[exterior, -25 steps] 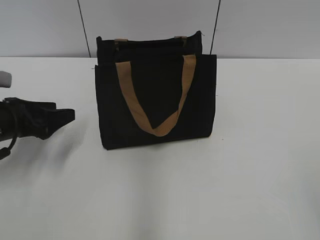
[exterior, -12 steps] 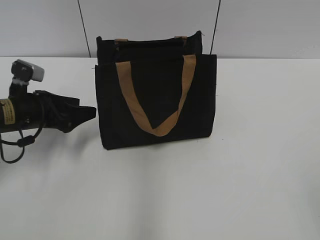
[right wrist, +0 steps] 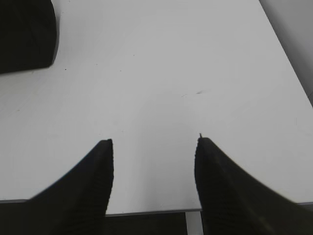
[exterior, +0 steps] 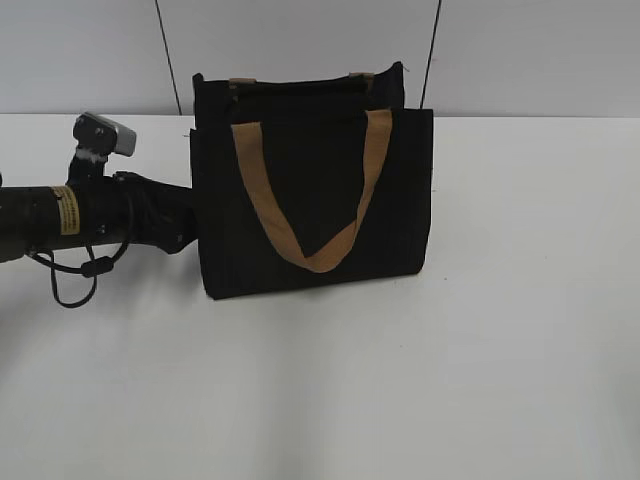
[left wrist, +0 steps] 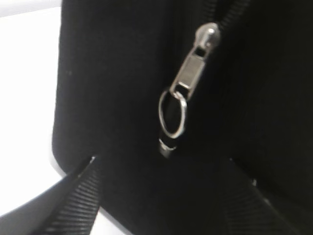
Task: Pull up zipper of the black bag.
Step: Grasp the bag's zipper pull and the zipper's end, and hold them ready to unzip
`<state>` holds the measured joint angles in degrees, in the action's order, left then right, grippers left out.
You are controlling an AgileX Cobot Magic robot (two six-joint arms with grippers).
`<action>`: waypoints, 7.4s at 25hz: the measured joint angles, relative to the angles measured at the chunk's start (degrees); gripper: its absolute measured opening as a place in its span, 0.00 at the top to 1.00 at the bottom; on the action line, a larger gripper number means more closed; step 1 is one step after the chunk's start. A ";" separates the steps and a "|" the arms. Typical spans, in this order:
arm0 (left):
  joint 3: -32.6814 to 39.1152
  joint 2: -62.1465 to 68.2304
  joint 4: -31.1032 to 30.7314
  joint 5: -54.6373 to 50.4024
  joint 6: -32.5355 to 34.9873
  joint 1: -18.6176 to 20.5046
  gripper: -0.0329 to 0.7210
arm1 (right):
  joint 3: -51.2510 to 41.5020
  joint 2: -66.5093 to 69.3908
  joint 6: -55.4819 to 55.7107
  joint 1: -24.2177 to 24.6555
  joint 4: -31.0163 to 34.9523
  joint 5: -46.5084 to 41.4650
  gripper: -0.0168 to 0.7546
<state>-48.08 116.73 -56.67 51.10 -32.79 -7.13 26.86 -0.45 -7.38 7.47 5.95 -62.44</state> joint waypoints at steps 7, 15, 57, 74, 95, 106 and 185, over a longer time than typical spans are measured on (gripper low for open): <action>-3.74 1.92 1.48 -0.16 -0.02 -0.19 0.37 | 0.00 0.00 0.00 0.00 0.00 0.00 0.45; -4.93 4.32 1.76 0.53 -0.02 -0.29 0.50 | 0.00 0.00 0.00 0.00 0.00 0.00 0.45; -4.98 5.61 5.90 2.96 -0.02 -0.44 0.71 | 0.00 0.00 0.00 0.00 0.00 0.00 0.45; -4.98 0.08 3.30 -5.41 -0.02 -0.44 0.93 | 0.00 0.00 0.00 0.00 0.00 0.00 0.45; -4.93 -27.91 -3.03 -20.11 -0.94 -6.27 0.93 | 0.00 0.00 0.00 0.00 0.00 0.00 0.45; -4.93 -32.60 -3.30 -23.01 -1.10 -8.18 0.93 | 0.00 0.00 0.00 0.00 0.00 0.00 0.45; -4.93 -33.02 -1.60 -25.79 -1.28 -8.18 0.93 | 57.95 111.40 -72.05 -40.75 55.47 38.54 0.45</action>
<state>-53.01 83.71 -58.27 25.30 -34.07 -15.31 84.81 110.95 -79.43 -33.28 61.42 -23.90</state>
